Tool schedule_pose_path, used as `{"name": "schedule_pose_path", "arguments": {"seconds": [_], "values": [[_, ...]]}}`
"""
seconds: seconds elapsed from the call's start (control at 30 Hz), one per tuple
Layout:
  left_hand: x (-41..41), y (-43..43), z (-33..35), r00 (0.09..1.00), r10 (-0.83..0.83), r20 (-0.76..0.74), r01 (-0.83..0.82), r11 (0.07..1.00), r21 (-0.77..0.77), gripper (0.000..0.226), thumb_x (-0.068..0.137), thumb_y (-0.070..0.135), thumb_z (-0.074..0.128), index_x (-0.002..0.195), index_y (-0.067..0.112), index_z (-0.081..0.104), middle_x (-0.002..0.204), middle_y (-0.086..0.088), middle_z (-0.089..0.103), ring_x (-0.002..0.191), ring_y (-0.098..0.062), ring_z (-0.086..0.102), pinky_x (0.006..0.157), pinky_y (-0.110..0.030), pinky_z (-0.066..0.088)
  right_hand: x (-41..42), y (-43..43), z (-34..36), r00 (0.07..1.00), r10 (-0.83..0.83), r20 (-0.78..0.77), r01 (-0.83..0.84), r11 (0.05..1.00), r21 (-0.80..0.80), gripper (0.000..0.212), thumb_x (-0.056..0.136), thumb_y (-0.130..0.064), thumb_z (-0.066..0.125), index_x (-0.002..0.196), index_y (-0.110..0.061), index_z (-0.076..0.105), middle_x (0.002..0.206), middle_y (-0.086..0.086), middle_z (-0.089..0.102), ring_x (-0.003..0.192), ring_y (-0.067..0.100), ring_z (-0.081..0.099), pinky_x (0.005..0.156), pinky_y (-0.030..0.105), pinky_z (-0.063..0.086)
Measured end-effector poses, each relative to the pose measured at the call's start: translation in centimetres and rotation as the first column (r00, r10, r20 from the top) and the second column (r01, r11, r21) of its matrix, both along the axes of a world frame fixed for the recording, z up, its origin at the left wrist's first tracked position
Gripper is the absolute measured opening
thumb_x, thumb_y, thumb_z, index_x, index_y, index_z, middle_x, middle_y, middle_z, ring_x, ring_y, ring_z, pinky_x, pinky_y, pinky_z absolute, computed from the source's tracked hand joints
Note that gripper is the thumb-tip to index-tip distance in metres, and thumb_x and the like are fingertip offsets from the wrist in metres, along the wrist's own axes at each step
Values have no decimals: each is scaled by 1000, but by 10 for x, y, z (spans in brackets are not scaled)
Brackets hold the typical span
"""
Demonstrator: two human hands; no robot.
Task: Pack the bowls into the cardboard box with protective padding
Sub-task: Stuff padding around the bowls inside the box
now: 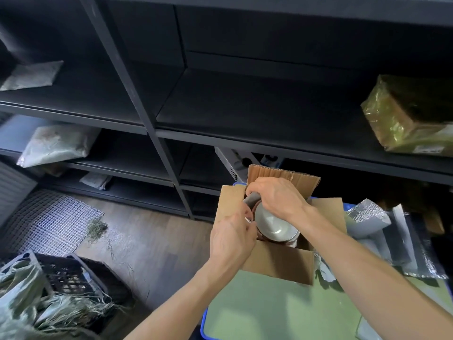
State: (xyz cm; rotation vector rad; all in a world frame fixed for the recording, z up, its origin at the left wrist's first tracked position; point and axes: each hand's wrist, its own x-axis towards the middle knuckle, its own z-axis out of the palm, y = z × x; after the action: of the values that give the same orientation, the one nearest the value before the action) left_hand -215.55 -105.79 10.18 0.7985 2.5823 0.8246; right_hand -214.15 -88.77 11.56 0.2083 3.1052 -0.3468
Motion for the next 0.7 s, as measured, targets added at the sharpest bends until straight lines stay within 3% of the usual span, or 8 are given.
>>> {"name": "schedule_pose_path", "arguments": {"seconds": [0.13, 0.27, 0.37, 0.47, 0.57, 0.7], "values": [[-1, -2, -3, 999, -25, -19, 26, 998, 48, 12, 91, 29, 51, 94, 35, 41, 74, 8, 69, 66, -19, 53, 63, -32, 46, 3, 6, -5, 999, -22, -33, 22, 1000, 14, 38, 82, 0, 58, 105, -29, 69, 102, -11, 70, 95, 14, 65, 76, 35, 56], [1, 0, -11, 995, -95, -30, 96, 994, 46, 8, 93, 29, 50, 101, 29, 48, 77, 6, 69, 68, -19, 59, 62, -34, 48, 10, 8, -10, 998, -35, 45, 34, 999, 8, 40, 84, 2, 53, 105, -29, 66, 100, -11, 68, 95, 16, 64, 75, 32, 53], [4, 3, -18, 989, -141, -53, 143, 989, 37, 9, 93, 29, 49, 101, 29, 46, 78, 7, 69, 69, -19, 61, 58, -33, 44, 15, 7, -17, 999, -37, -18, 37, 999, 4, 44, 85, 3, 53, 117, -24, 66, 112, -9, 67, 108, 16, 58, 76, 34, 54], [1, 5, -20, 987, -149, -57, 150, 988, 25, 12, 93, 30, 51, 103, 27, 46, 78, 6, 69, 69, -20, 61, 57, -33, 42, 17, 5, -17, 991, -12, -136, 21, 998, 65, 36, 83, 2, 60, 110, -20, 71, 106, -9, 68, 103, 16, 55, 67, 30, 53], [-4, 5, -20, 984, -178, -26, 178, 984, 7, 19, 93, 31, 52, 108, 26, 43, 80, 5, 70, 71, -21, 63, 61, -35, 47, 15, 4, -17, 990, -11, -141, 23, 996, 88, 28, 83, -1, 63, 101, -21, 74, 96, -9, 67, 97, 16, 53, 65, 30, 52], [-5, 4, -17, 962, -271, 31, 270, 963, 24, 27, 94, 35, 57, 109, 26, 36, 79, 6, 70, 71, -19, 64, 59, -34, 48, 16, 8, -25, 991, -82, -109, 85, 996, 28, 30, 86, 3, 61, 104, -18, 73, 96, -6, 68, 98, 17, 53, 69, 35, 56]]}}
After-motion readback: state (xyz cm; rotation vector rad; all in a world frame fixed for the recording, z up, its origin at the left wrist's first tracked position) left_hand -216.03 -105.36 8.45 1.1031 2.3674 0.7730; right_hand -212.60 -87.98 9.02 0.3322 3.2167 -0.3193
